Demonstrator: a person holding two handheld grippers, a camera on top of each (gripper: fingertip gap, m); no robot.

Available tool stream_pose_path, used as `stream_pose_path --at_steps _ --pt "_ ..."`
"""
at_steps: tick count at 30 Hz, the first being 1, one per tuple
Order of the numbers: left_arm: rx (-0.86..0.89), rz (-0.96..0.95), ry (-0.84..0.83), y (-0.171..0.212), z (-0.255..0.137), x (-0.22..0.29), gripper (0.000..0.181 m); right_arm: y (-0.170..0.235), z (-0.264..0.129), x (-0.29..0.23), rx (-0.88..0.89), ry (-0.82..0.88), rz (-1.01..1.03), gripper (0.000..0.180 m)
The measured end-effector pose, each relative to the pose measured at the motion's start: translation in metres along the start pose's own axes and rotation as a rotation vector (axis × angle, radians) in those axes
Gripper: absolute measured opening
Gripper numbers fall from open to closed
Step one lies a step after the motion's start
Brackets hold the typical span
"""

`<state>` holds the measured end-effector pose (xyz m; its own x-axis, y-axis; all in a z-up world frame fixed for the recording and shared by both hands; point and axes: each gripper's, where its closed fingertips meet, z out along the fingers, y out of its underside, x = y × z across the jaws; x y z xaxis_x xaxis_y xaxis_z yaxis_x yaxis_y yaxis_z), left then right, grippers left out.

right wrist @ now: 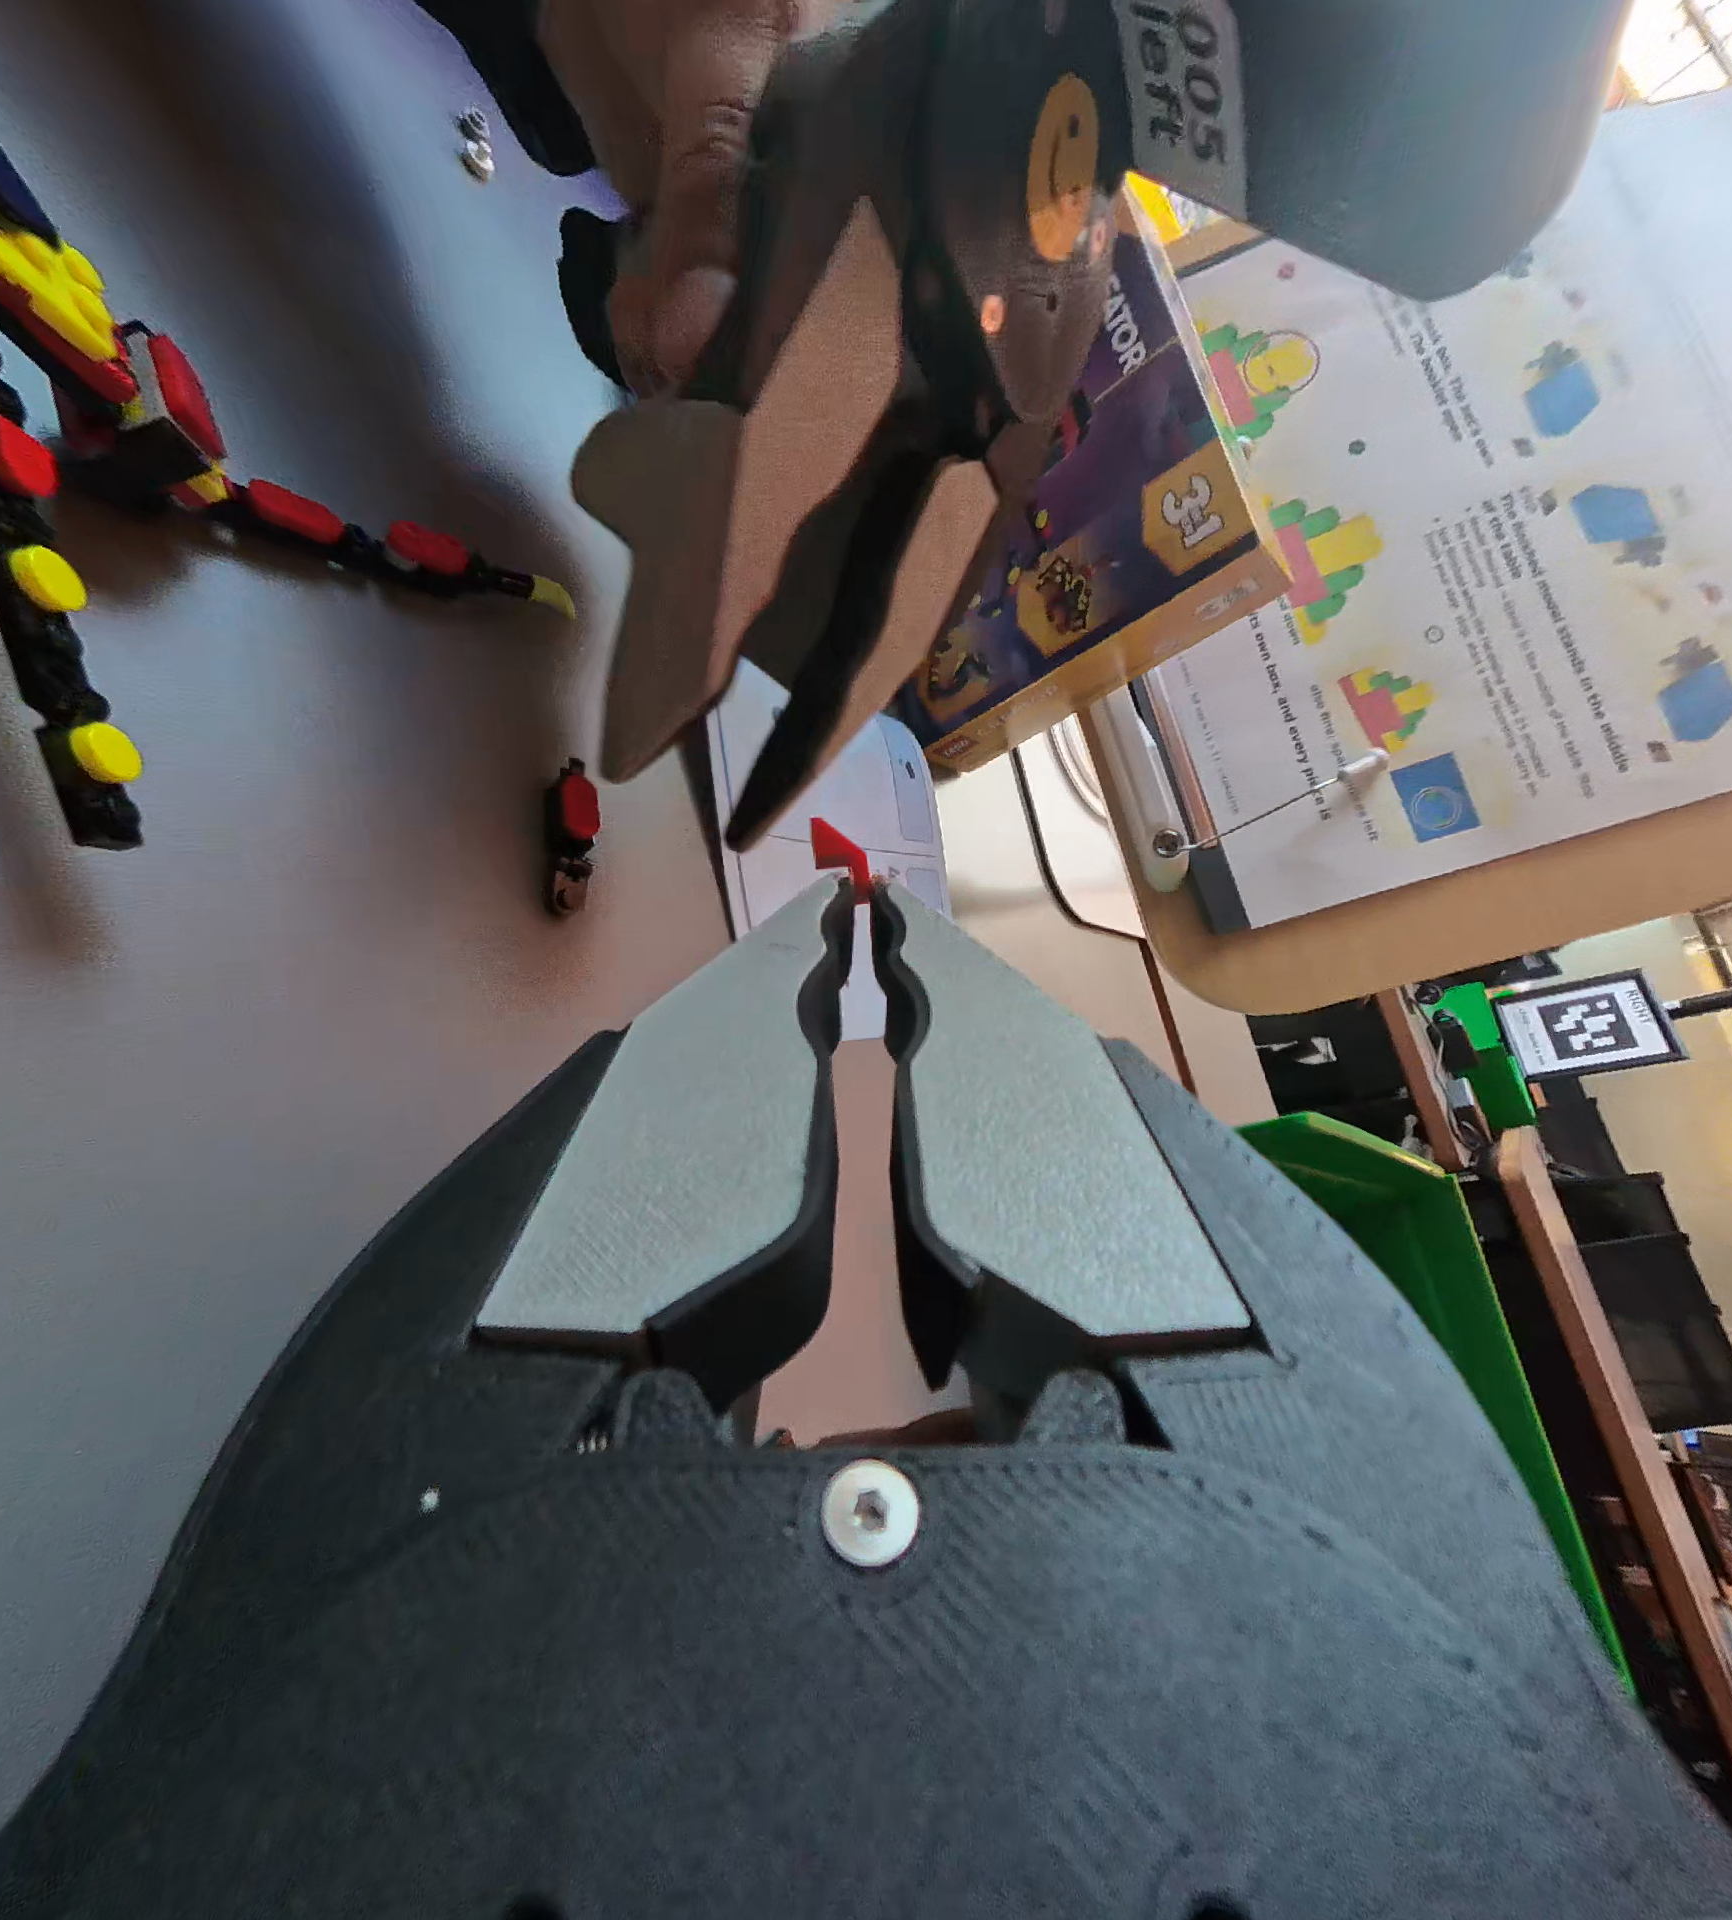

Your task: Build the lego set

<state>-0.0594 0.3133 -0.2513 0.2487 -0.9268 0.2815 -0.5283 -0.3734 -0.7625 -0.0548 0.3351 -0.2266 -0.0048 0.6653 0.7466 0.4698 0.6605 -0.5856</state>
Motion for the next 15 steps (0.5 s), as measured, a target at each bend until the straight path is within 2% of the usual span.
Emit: stream_pose_path --at_steps 1,4,6,9,15 --pt "0.045 -0.023 0.025 -0.007 -0.003 0.003 0.032 -0.002 0.0 0.0 -0.001 0.008 -0.013 0.0" --pt "0.138 -0.072 0.06 -0.022 -0.011 0.004 0.027 -0.006 0.001 -0.001 -0.012 0.037 -0.053 0.0" --pt "0.183 -0.064 0.084 -0.028 -0.016 0.007 0.0 -0.007 0.003 -0.002 -0.023 0.042 -0.069 0.0" --pt "0.157 -0.071 0.064 -0.023 -0.014 0.004 0.0 -0.01 0.002 0.001 -0.02 0.073 -0.075 0.0" --pt "0.14 -0.114 0.045 -0.021 -0.011 -0.003 0.024 -0.015 -0.001 0.005 -0.014 0.107 -0.096 0.0"
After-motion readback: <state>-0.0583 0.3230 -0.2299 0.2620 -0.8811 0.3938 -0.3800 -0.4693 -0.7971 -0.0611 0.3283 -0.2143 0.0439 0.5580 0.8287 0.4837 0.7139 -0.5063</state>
